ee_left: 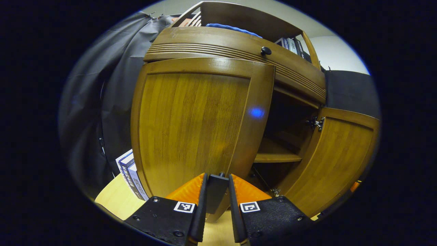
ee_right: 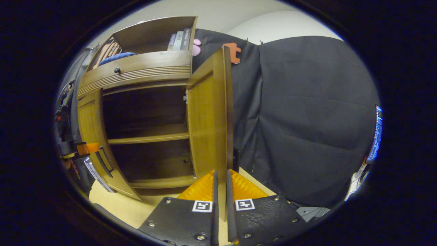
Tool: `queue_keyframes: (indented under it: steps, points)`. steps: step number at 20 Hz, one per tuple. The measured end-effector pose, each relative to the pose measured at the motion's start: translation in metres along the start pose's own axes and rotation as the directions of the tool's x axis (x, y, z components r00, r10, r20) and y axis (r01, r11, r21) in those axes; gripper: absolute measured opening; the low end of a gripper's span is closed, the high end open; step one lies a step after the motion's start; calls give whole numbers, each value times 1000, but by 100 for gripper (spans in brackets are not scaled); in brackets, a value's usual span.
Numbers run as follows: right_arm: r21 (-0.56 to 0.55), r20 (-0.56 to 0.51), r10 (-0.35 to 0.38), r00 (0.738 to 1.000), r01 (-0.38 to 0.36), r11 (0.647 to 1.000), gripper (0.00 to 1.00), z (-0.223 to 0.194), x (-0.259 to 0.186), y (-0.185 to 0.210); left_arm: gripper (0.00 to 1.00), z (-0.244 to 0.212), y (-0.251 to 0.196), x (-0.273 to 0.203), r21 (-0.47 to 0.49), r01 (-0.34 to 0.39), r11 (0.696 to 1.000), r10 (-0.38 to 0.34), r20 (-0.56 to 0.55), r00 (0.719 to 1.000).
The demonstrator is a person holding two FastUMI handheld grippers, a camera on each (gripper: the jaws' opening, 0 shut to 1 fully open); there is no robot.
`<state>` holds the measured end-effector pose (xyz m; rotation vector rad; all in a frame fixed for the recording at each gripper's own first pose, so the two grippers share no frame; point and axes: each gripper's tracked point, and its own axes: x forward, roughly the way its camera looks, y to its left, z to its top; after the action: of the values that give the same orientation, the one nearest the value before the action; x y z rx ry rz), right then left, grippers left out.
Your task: Open the right door of the double-door shoe cabinet with the right hand, and open the left door with the left hand.
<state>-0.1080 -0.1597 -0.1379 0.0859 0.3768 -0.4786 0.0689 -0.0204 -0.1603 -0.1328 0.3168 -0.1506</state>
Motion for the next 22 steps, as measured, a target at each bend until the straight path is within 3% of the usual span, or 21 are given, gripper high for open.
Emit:
queue_keyframes:
  steps: [5, 7, 10, 15, 22]
  points:
    - [-16, -9, 73, 997, -74, 997, 11, -1, 4, 30, 31, -2, 7, -18, -34, -16, 999, 16, -1, 1000]
    - [-21, -10, 105, 994, -106, 994, 10, -1, 5, 42, 36, -2, 11, -28, -69, -23, 997, 23, -1, 1000]
    - [-23, -16, 159, 987, -159, 987, 10, -3, 8, 61, 29, -3, 15, -37, -108, -20, 994, 20, -2, 1000]
    - [-41, -29, 242, 970, -243, 969, 11, -6, 9, 93, 28, -2, 22, -53, -94, -52, 994, 53, 3, 999]
    - [-49, -56, 323, 945, -325, 944, 10, -17, 13, 122, 18, -2, 37, -74, -59, -100, 993, 101, 4, 995]
